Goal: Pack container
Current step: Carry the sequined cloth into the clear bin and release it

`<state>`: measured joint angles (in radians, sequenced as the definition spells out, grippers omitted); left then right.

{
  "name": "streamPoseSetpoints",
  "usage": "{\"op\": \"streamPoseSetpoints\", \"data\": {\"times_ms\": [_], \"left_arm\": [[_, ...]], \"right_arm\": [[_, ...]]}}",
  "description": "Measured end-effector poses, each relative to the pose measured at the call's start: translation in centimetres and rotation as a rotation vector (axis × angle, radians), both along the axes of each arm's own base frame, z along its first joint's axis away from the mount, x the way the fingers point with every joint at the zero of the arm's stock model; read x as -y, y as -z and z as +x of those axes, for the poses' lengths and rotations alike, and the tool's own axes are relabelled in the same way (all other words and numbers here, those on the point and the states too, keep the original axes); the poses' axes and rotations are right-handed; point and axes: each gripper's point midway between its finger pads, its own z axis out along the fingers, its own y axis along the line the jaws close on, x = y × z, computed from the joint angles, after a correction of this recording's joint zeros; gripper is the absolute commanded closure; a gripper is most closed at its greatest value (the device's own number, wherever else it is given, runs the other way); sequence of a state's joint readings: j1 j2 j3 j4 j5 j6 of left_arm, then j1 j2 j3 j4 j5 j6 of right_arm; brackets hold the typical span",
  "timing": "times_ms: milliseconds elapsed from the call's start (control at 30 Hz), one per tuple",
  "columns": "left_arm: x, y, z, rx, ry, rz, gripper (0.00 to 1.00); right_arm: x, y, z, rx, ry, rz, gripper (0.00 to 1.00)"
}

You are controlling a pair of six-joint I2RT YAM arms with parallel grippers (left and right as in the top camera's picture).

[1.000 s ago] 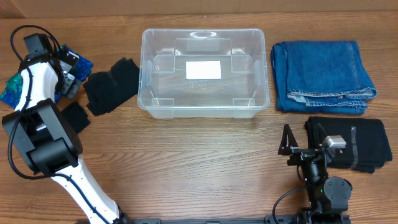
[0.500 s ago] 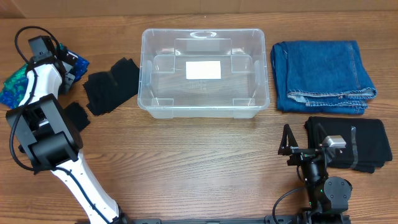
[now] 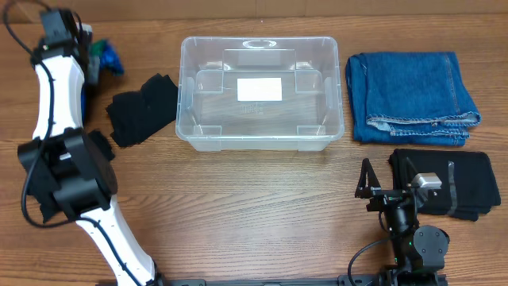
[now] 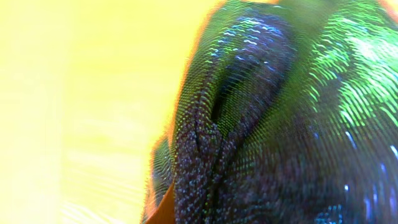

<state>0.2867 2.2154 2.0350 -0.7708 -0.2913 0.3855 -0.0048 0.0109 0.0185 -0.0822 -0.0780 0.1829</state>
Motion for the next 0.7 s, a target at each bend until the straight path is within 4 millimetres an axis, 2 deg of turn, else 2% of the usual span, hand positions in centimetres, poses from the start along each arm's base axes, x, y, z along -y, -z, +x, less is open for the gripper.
{"op": "streamPoseSetpoints", "data": {"times_ms": [67,100,133,200,267,300,333,467,567,633,700], "left_arm": [[2.5,-7.5,1.4,0.150,0.042,0.008,0.96],[3.6,-10.1,1.6,0.203,0.066,0.013,0.96],[5.6,-13.6,1.9,0.273,0.109,0.015,0.96],[9.1,-17.8,2.1,0.355,0.191,0.022,0.96],[13.3,-20.4,2.1,0.390,0.300,0.043,0.96],[13.7,-20.6,2.1,0.385,0.326,0.059,0.96],[18.2,-21.2,2.2,0.386,0.438,0.069,0.96],[30.2,-21.0,1.2,0.323,0.771,0.190,0.96],[36.6,-21.0,-0.3,0.305,0.958,0.267,0.96],[39.2,-21.0,-1.1,0.298,1.044,0.309,0.96],[40.6,-21.0,-1.7,0.290,1.097,0.347,0.96]], "right_arm": [[0.0,0.0,0.0,0.000,0.000,0.000,0.00],[0.0,0.0,0.0,0.000,0.000,0.000,0.00],[0.0,0.0,0.0,0.000,0.000,0.001,0.00],[0.0,0.0,0.0,0.000,0.000,0.000,0.00],[0.0,0.0,0.0,0.000,0.000,0.000,0.00],[0.0,0.0,0.0,0.000,0.000,0.000,0.00],[0.0,0.0,0.0,0.000,0.000,0.000,0.00],[0.0,0.0,0.0,0.000,0.000,0.000,0.00],[0.0,0.0,0.0,0.000,0.000,0.000,0.00],[0.0,0.0,0.0,0.000,0.000,0.000,0.00],[0.0,0.0,0.0,0.000,0.000,0.001,0.00]]}}
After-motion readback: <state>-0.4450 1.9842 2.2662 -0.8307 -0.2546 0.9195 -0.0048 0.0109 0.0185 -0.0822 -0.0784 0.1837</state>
